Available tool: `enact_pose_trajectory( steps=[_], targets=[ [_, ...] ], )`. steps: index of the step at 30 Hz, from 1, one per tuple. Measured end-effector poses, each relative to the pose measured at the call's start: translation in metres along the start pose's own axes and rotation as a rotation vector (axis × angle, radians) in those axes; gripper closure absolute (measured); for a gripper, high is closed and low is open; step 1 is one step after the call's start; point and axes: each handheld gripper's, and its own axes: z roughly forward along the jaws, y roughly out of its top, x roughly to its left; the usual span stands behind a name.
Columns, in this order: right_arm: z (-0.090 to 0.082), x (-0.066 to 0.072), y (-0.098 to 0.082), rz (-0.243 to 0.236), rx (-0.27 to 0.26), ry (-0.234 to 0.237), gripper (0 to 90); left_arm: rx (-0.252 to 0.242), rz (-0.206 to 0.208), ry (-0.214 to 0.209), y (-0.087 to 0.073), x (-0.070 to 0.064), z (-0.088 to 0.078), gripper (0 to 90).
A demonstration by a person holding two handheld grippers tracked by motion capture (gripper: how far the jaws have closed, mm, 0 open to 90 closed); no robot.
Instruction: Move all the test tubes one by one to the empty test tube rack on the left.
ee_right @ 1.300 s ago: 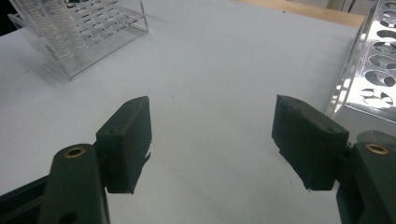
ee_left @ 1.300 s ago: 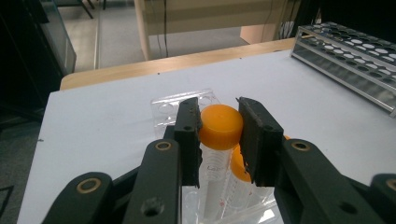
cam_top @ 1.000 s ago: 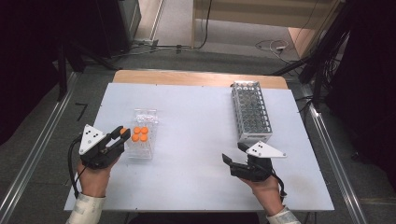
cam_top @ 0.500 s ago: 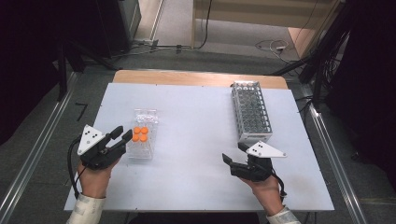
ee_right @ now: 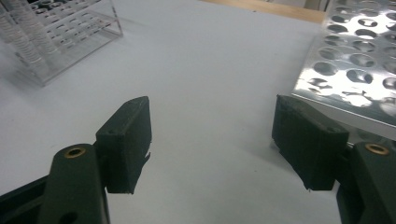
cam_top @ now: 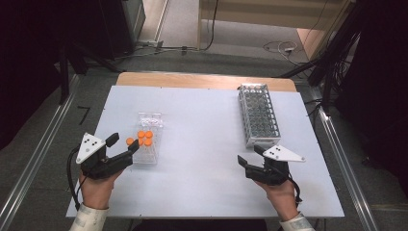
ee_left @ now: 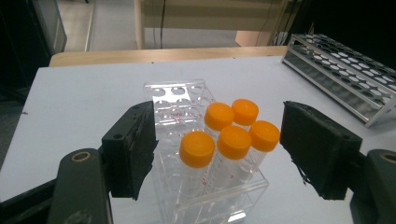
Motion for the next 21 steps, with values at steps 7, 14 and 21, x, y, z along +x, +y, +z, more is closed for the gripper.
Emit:
enact_pose_trajectory(
  steps=[7, 14, 21],
  targets=[
    [-0.011, -0.02, -0.006, 0.031, -0.01, -0.056, 27.0, 0.0, 0.011, -0.003, -0.006, -0.007, -0.006, 23.4],
    [-0.018, -0.03, -0.01, 0.044, -0.013, -0.091, 26.9, 0.025, 0.01, 0.003, -0.021, -0.006, -0.015, 22.2],
    [-0.026, -0.04, -0.013, 0.067, -0.02, -0.115, 26.9, 0.032, 0.006, 0.018, -0.031, -0.002, -0.023, 21.7]
  ],
)
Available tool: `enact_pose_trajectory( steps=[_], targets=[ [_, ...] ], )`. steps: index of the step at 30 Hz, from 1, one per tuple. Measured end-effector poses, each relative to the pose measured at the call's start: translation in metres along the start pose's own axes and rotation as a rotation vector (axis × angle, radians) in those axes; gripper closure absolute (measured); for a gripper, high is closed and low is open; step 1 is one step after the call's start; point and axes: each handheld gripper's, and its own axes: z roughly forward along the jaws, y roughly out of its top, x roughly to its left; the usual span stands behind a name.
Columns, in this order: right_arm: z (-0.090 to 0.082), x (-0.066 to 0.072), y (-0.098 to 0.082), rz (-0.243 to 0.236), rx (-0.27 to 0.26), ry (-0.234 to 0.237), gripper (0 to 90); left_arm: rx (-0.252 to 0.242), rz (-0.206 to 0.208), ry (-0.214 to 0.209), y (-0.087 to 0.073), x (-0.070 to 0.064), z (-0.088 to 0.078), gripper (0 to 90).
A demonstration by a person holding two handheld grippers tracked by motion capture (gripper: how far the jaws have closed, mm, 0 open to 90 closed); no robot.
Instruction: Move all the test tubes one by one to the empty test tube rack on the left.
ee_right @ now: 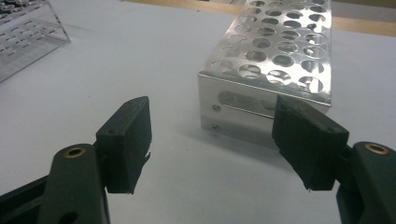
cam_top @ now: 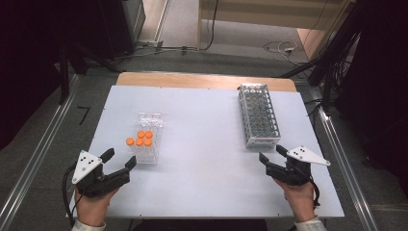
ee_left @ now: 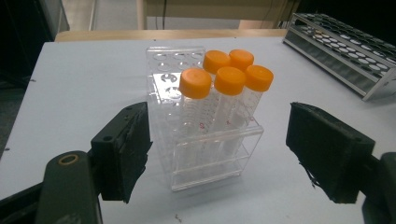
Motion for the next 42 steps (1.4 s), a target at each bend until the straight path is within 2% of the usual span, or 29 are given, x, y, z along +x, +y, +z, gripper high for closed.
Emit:
enact_pose_trajectory(
  steps=[8, 22, 32, 42],
  targets=[
    [-0.01, -0.014, -0.005, 0.029, -0.009, -0.031, 26.9, 0.027, -0.016, 0.005, -0.009, 0.002, 0.005, 21.6],
    [-0.026, -0.035, -0.016, 0.058, -0.014, -0.088, 26.8, 0.063, -0.017, 0.019, -0.019, 0.008, 0.005, 20.2],
    [-0.033, -0.049, -0.022, 0.067, -0.007, -0.144, 26.8, 0.082, -0.035, 0.054, -0.022, 0.021, 0.006, 19.1],
    [-0.037, -0.071, -0.03, 0.108, 0.009, -0.205, 26.8, 0.119, -0.066, 0.099, -0.028, 0.038, 0.011, 18.1]
  ],
)
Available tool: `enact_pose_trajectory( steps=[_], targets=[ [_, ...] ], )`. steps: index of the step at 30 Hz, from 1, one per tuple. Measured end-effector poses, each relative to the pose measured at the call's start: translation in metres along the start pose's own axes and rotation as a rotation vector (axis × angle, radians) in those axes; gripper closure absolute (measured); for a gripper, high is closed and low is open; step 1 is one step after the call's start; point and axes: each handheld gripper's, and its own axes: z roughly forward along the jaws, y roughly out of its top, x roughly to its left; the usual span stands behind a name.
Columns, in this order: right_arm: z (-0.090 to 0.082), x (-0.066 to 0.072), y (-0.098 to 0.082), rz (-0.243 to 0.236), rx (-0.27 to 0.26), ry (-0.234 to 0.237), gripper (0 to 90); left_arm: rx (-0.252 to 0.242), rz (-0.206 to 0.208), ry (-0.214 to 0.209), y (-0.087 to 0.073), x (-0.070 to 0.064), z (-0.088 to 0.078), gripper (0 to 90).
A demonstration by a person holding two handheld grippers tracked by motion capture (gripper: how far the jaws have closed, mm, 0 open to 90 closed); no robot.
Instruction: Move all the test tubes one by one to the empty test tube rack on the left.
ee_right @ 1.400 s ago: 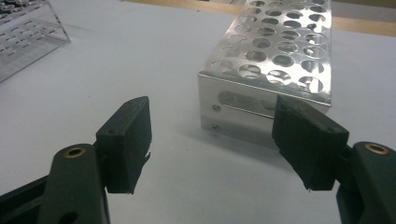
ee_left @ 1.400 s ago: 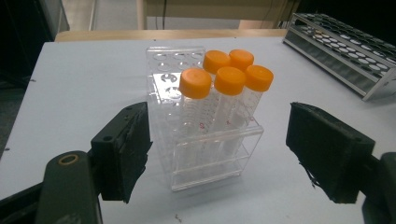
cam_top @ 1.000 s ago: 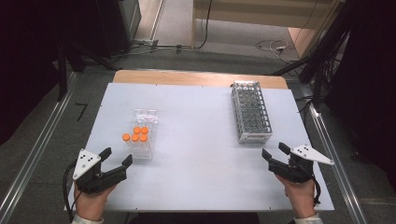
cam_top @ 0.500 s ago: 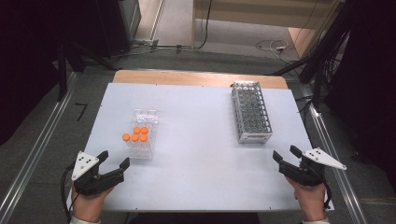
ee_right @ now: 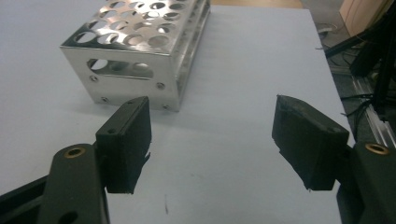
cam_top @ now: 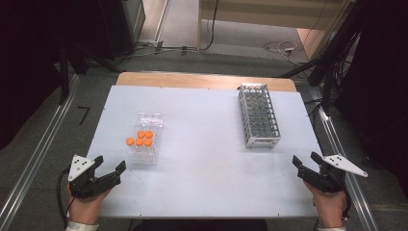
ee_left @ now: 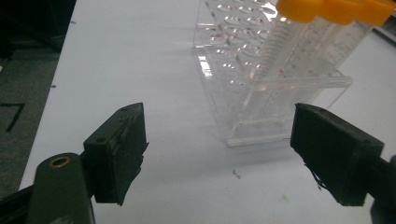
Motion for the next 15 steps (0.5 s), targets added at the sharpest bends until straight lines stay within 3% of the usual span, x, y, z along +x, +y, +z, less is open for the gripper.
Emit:
enact_pose_trajectory(
  steps=[15],
  targets=[
    [0.011, -0.037, -0.017, 0.055, 0.087, -0.096, 23.9, 0.086, -0.028, 0.015, -0.006, 0.01, 0.015, 18.1]
  ],
)
